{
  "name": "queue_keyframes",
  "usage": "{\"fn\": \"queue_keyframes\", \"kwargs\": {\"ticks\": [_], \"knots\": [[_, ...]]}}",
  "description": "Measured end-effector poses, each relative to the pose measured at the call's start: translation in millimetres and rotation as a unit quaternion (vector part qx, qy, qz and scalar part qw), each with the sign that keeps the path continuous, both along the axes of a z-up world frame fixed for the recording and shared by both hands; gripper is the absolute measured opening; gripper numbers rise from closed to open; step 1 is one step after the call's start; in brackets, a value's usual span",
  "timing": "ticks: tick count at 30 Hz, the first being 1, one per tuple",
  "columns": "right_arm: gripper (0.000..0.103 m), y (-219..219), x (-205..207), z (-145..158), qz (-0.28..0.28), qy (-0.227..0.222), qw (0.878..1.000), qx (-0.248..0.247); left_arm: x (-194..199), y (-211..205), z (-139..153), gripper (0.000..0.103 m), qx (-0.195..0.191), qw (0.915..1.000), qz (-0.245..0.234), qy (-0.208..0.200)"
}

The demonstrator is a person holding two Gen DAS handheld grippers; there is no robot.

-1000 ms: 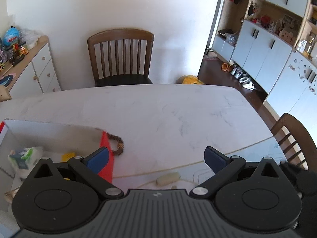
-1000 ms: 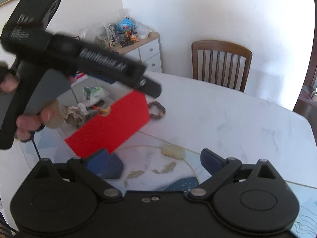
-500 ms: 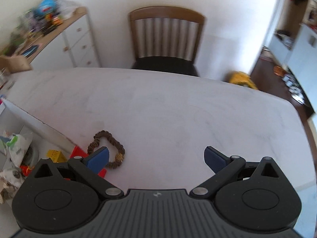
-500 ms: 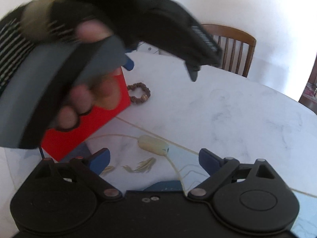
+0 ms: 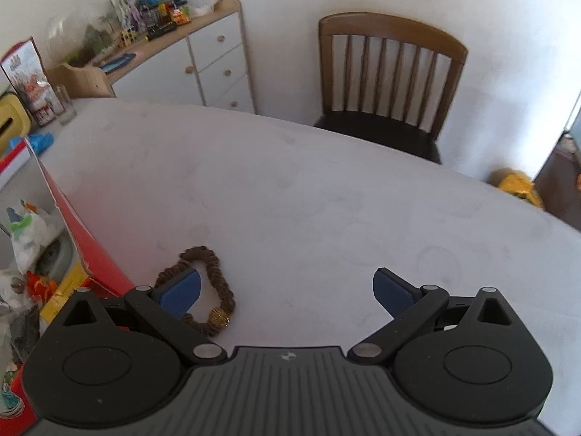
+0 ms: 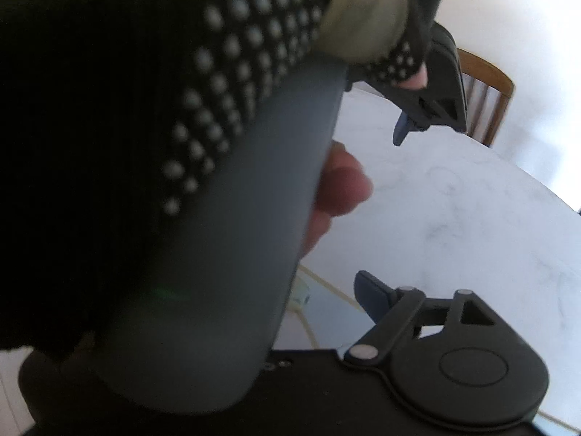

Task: Organize objects
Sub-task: 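Lower the left gripper onto the brown bead bracelet while the right approaches the beige roll, then grasp the bead bracelet with the left gripper while the right grasps the beige roll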

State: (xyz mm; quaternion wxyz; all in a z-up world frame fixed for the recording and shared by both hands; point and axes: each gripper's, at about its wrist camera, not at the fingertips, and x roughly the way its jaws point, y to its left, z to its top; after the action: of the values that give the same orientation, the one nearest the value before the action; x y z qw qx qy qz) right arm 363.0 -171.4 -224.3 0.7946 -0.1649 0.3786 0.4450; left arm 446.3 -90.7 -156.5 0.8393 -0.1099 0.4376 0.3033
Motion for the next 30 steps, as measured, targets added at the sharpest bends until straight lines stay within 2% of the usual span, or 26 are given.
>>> {"fn": "queue_keyframes", "kwargs": {"ticks": [2,4,8,14,19,25,27,28,30], "knots": [[0.079,0,5,-3,0.011,0.009,1.000,0.012,5,0,-6,0.102,-0.006,0.9999,0.008,0.004],[0.074,-2,10,-8,0.018,0.022,0.999,0.021,10,1,-11,0.101,0.006,0.9995,0.021,0.021],[0.074,-4,14,-12,0.019,0.018,0.999,0.033,20,4,-18,0.100,0.026,0.9982,0.038,0.040],[0.070,1,13,-15,0.027,0.005,0.999,0.030,25,25,-33,0.098,-0.005,0.9962,0.060,0.062],[0.067,9,6,-18,0.045,-0.012,0.999,0.024,24,29,-35,0.095,-0.017,0.9973,0.055,0.046],[0.059,14,-1,-20,0.059,-0.023,0.998,0.023,19,37,-33,0.072,-0.057,0.9969,0.053,0.016],[0.056,17,-4,-20,0.064,-0.029,0.997,0.019,19,37,-31,0.059,-0.056,0.9973,0.046,0.013],[0.054,18,-6,-21,0.067,-0.033,0.997,0.017,19,38,-30,0.056,-0.055,0.9974,0.044,0.012],[0.051,20,-9,-21,0.072,-0.036,0.997,0.015,17,41,-30,0.038,-0.054,0.9974,0.047,0.009]]}}
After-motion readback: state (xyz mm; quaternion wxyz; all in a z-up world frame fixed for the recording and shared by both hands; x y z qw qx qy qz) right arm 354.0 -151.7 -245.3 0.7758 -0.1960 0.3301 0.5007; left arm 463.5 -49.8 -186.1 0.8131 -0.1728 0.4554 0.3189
